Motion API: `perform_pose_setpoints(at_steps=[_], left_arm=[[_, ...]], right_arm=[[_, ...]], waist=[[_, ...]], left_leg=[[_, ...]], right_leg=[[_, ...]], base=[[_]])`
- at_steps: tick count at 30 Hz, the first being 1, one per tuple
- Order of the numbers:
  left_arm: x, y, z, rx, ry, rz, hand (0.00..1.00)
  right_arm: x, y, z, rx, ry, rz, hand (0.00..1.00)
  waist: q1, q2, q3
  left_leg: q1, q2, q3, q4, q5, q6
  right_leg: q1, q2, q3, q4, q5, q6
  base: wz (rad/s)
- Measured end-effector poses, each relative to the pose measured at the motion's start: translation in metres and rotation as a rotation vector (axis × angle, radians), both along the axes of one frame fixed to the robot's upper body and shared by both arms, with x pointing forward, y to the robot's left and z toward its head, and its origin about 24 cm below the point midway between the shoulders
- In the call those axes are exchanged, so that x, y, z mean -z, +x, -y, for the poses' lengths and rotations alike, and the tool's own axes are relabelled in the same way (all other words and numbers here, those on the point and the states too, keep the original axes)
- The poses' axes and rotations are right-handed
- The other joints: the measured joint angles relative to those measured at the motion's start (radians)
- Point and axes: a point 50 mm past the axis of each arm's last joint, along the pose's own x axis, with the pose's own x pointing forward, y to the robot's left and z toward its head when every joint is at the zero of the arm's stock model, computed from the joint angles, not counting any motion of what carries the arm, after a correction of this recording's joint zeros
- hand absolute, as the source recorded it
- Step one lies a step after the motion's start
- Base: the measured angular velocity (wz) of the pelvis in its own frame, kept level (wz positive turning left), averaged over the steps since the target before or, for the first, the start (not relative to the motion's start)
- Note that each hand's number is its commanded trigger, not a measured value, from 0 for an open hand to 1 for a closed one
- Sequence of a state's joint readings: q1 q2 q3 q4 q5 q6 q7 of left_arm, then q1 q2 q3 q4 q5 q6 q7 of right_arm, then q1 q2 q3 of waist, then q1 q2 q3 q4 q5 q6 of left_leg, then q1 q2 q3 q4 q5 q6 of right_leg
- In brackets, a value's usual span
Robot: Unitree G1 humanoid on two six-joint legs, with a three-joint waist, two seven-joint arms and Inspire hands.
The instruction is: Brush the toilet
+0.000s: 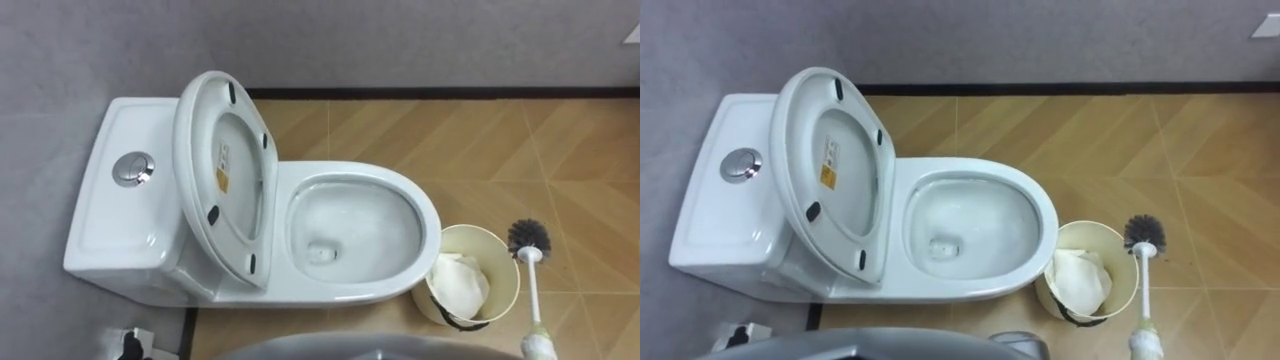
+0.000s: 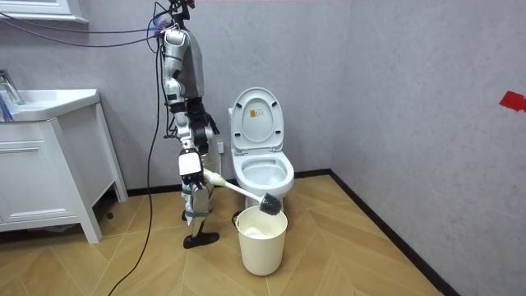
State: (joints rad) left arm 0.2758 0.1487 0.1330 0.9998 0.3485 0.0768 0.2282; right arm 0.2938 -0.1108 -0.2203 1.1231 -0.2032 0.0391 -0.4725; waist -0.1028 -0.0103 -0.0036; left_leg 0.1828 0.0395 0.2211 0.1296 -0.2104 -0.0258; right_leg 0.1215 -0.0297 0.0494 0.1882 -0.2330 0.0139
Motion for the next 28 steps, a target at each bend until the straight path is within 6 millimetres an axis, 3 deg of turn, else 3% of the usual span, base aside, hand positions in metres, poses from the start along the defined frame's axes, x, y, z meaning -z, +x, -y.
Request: perform_pose_setpoints(at_steps=[6, 18, 28], left_arm=[[-0.0004, -0.0009, -0.0021, 0.015, 0.008, -0.016, 0.0], [-0.0002, -0.0023, -0.0024, 0.01, 0.011, -0.033, 0.0], [0.0009, -0.0045, -0.0003, 0.02, 0.004, -0.057, 0.0]], right_arm=[[0.0005, 0.002, 0.0001, -0.013, 0.016, -0.004, 0.0], [0.0013, 0.0044, 0.0003, -0.057, 0.04, -0.024, 0.0], [0.0065, 0.0009, -0.0085, -0.132, 0.175, -0.09, 0.0]], waist=[[0.007, -0.003, 0.0039], [0.02, 0.004, 0.004], [0.025, 0.006, 0.004]], left_leg=[[-0.007, 0.005, -0.004, -0.003, -0.008, -0.003], [-0.017, 0.005, -0.004, 0.0, -0.008, -0.004], [-0.014, 0.005, -0.004, 0.006, -0.008, -0.004]], right_leg=[[-0.007, 0.007, -0.002, 0.004, 0.001, -0.001], [-0.01, 0.005, -0.01, -0.001, 0.002, -0.002], [-0.008, 0.003, -0.014, -0.003, 0.002, -0.002]], base=[[0.01], [0.0], [0.0]])
